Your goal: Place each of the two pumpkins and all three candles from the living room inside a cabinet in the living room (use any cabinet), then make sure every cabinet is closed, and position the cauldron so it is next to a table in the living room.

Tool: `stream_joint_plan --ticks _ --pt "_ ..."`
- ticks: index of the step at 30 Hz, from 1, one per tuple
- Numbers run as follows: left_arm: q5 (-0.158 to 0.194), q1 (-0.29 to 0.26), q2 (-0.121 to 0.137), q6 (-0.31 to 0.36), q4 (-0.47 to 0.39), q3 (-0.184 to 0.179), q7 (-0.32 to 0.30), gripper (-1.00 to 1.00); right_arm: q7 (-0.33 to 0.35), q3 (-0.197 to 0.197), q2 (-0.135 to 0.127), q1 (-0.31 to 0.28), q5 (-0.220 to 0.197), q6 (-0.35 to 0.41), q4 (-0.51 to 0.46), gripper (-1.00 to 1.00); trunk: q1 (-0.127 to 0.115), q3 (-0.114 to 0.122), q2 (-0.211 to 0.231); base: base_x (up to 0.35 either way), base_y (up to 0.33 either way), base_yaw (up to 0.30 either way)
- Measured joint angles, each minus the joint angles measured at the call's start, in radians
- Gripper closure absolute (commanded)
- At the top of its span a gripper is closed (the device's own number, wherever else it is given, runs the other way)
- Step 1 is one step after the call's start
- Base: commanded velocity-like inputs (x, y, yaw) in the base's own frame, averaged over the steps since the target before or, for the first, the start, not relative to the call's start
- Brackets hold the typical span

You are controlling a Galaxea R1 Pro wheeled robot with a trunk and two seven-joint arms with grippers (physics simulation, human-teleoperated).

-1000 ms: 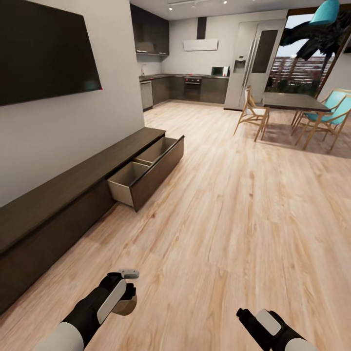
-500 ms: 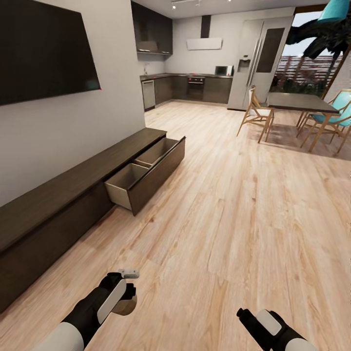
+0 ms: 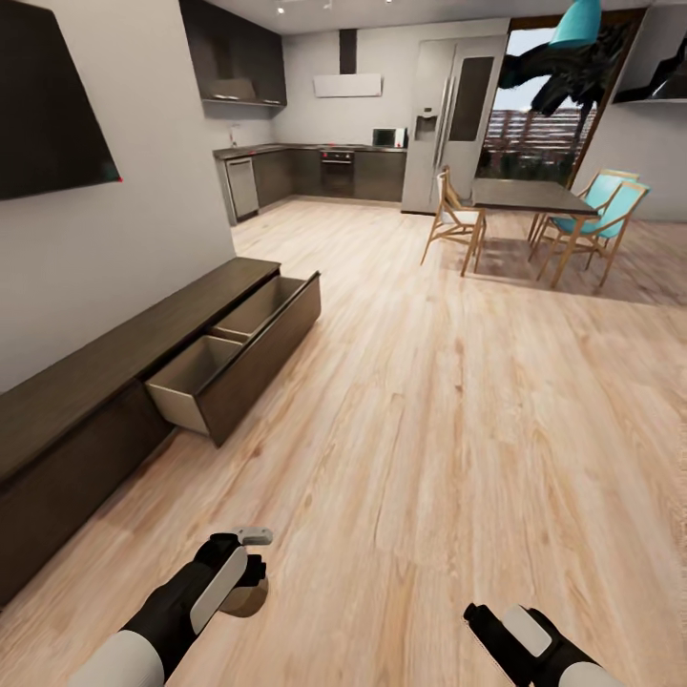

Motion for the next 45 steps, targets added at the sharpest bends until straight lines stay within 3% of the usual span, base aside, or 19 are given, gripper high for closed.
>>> stream_joint_plan --ticks 41,45 --pt "0.001 0.0 -0.001 0.0 0.0 0.0 0.0 1.0 -0.003 0.001 0.003 0.0 0.003 -0.004 0.0 -1.0 0.0 -0.011 0.0 0.333 -0.001 -0.233" --pt "0.0 0.0 0.0 0.0 0.0 0.0 0.0 1.0 -0.001 0.003 0.002 0.0 0.01 -0.068 0.002 -1.0 0.0 -0.013 0.0 0.333 0.0 -0.054"
